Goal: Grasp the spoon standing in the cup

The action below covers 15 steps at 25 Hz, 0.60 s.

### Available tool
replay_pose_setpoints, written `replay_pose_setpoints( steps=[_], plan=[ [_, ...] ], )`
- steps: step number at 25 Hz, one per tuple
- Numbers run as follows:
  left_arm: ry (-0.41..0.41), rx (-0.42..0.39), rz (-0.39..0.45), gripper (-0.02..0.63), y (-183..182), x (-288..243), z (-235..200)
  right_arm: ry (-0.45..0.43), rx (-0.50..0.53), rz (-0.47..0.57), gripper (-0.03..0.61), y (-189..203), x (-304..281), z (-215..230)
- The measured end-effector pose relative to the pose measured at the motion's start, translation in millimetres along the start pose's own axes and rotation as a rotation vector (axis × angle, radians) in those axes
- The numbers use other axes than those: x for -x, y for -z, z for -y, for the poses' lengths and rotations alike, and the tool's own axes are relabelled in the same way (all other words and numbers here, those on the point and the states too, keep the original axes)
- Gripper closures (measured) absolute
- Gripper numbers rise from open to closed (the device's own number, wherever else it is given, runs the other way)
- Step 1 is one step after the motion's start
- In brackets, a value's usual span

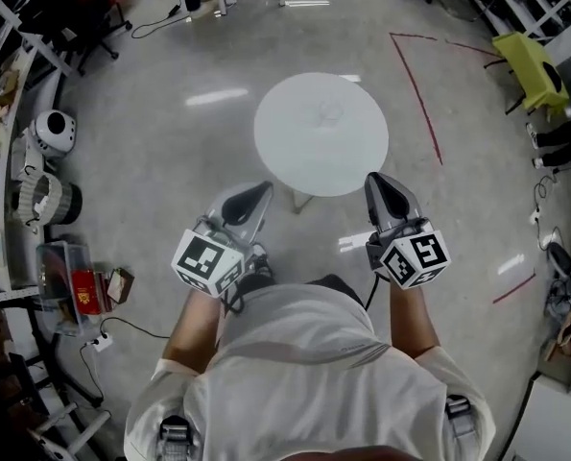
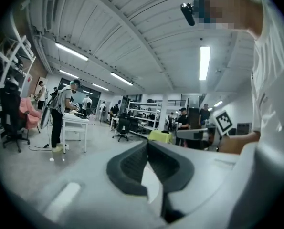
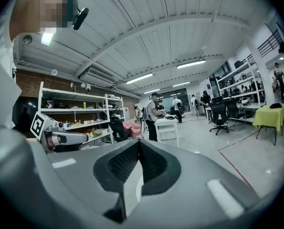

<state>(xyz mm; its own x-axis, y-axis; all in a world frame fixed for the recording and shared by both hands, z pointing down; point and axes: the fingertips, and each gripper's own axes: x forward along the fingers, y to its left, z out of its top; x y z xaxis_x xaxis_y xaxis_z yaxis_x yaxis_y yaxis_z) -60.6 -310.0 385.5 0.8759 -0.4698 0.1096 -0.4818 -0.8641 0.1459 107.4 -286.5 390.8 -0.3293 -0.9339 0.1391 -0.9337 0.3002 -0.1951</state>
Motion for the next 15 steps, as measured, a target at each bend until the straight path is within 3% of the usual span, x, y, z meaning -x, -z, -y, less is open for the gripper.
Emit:
replay_pose_setpoints(
  steps=[7,15],
  plan=[
    [0.08,-0.009,-0.029,0.612,-6,-23,-85,0.086,-0.007,-0.025,0.572,0,-86,3],
    [0.095,0.015,-0.034,0.612,-9,-83,-104,0.135,-0.022,-0.133,0.572,11,-123,77]
  ],
)
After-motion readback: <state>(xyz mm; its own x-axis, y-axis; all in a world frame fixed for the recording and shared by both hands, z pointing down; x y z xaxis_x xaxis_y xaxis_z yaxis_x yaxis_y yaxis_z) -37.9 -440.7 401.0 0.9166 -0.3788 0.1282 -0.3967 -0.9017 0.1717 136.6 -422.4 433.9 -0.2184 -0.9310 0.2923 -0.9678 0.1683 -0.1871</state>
